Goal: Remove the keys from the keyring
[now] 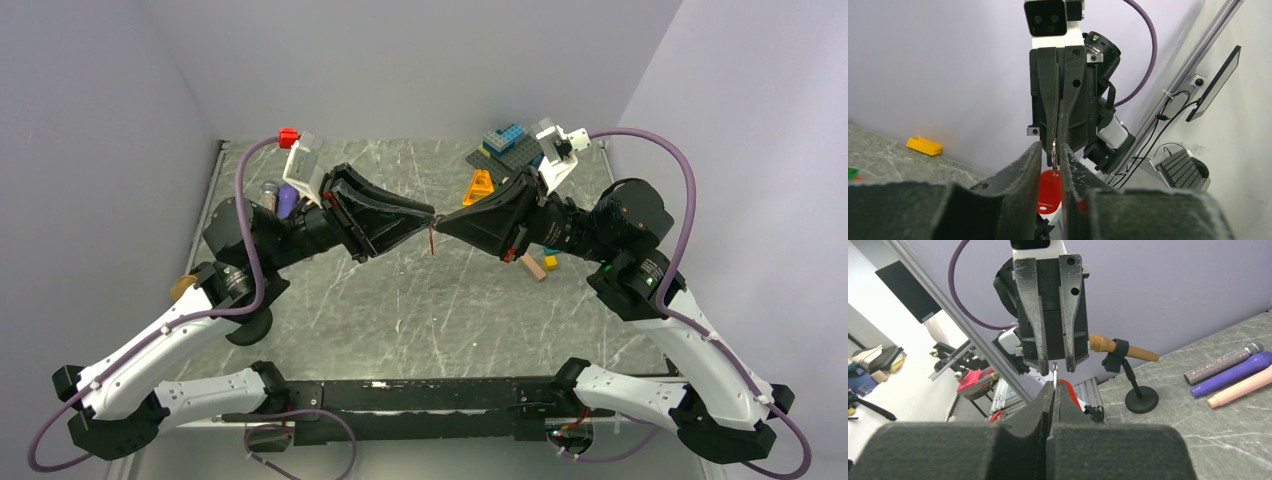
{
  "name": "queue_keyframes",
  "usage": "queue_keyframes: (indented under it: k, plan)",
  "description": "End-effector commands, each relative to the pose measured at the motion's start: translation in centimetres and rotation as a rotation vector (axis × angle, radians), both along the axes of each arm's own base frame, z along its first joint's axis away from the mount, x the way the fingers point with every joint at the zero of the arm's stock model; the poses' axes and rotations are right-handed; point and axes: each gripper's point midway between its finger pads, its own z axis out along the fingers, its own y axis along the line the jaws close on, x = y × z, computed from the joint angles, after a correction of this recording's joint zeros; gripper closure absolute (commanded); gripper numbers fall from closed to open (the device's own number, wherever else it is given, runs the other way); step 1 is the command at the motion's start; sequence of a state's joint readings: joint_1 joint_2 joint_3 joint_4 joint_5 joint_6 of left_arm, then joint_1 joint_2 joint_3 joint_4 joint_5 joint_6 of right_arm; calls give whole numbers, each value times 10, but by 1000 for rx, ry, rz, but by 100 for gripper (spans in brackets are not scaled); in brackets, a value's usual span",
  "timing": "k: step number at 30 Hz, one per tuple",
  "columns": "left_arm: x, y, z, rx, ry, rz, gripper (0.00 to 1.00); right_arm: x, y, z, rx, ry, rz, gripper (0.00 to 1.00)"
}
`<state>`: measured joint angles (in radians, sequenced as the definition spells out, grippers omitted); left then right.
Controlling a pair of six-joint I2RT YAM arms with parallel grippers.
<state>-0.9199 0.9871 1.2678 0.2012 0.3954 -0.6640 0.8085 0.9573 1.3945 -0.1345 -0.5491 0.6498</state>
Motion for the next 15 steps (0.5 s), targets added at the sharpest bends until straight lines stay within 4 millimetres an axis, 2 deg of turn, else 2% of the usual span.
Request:
queue_keyframes:
  k: [1, 4, 8, 11, 15]
  plan:
    - [-6, 1, 14, -35, -47, -18, 79, -6, -7, 18, 35, -48, -8, 100]
    - [-7, -2, 14, -21, -51, -31, 89, -6, -7, 18, 37, -50, -6, 100]
    - [-7, -5, 13, -14, -53, -43, 93, -8, -6, 19, 36, -55, 7, 100]
    - [-7, -6, 13, -6, -54, -45, 100, -9, -6, 19, 35, -57, 12, 100]
    - [-10, -9, 12, 9, -61, -68, 100, -10, -4, 18, 31, -61, 23, 100]
